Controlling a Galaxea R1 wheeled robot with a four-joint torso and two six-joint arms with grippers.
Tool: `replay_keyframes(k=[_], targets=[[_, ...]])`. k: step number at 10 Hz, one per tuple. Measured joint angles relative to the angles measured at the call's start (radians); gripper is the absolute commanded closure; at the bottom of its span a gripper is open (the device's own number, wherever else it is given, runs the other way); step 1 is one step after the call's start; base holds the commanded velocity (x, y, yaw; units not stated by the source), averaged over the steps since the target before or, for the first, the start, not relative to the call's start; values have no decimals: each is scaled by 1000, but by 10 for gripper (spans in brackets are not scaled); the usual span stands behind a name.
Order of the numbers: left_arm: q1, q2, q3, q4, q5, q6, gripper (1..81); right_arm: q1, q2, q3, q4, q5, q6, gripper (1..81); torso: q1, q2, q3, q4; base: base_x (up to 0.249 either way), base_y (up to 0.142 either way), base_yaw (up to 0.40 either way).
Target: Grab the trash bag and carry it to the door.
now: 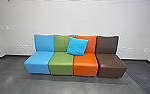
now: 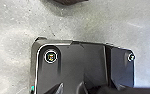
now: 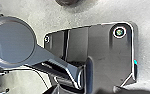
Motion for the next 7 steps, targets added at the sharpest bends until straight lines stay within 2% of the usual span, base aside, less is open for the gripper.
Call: replay_keyframes(k=[4, 7], targets=[[-55, -15, 19, -29, 23, 0, 10, 0, 1, 0, 2, -4, 6, 10, 92, -145, -3, 0, 0, 0, 0], [-62, -7, 2, -44, 33, 0, 10, 0, 3, 1, 3, -6, 6, 10, 158, -252, -3, 0, 0, 0, 0]])
